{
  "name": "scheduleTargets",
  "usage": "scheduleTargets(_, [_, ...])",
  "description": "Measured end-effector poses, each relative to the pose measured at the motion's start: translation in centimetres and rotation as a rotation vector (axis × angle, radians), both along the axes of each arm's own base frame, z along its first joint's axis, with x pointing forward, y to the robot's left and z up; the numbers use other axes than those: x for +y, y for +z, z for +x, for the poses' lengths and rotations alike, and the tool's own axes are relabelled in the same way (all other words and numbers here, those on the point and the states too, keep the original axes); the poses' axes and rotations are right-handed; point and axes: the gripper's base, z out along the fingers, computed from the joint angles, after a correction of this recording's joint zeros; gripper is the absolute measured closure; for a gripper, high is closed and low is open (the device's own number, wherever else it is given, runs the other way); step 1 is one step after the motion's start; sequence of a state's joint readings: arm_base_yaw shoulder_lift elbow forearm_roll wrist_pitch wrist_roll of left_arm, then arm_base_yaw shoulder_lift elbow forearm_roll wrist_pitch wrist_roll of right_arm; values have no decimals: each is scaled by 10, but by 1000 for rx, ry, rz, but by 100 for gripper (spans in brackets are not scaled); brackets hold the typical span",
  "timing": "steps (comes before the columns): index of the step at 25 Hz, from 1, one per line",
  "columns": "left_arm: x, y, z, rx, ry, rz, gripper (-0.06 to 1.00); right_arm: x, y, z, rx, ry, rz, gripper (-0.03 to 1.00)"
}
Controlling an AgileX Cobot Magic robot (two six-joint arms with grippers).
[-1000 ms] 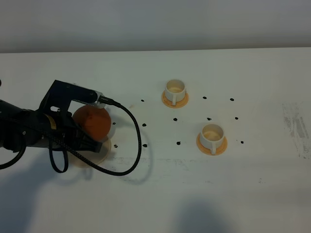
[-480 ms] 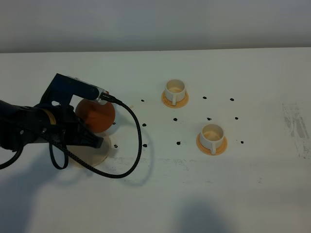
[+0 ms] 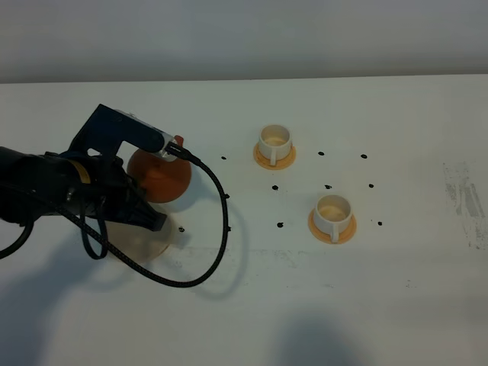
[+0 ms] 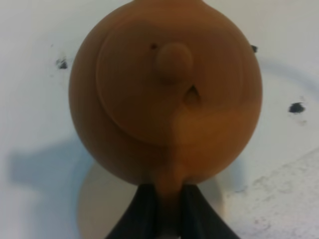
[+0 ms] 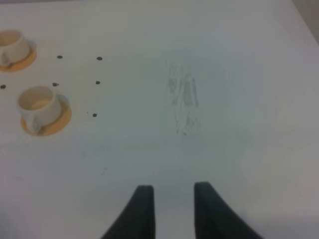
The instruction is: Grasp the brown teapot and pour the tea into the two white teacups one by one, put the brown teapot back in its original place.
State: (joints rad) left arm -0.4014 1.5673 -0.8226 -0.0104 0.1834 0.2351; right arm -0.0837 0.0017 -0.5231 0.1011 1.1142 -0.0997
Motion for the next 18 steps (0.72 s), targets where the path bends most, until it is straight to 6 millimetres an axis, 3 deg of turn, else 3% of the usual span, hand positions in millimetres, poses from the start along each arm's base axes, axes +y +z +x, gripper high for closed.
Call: scheduleTargets(18, [-18, 14, 2, -20, -167, 8, 85, 0, 0, 0, 0, 0, 0, 75])
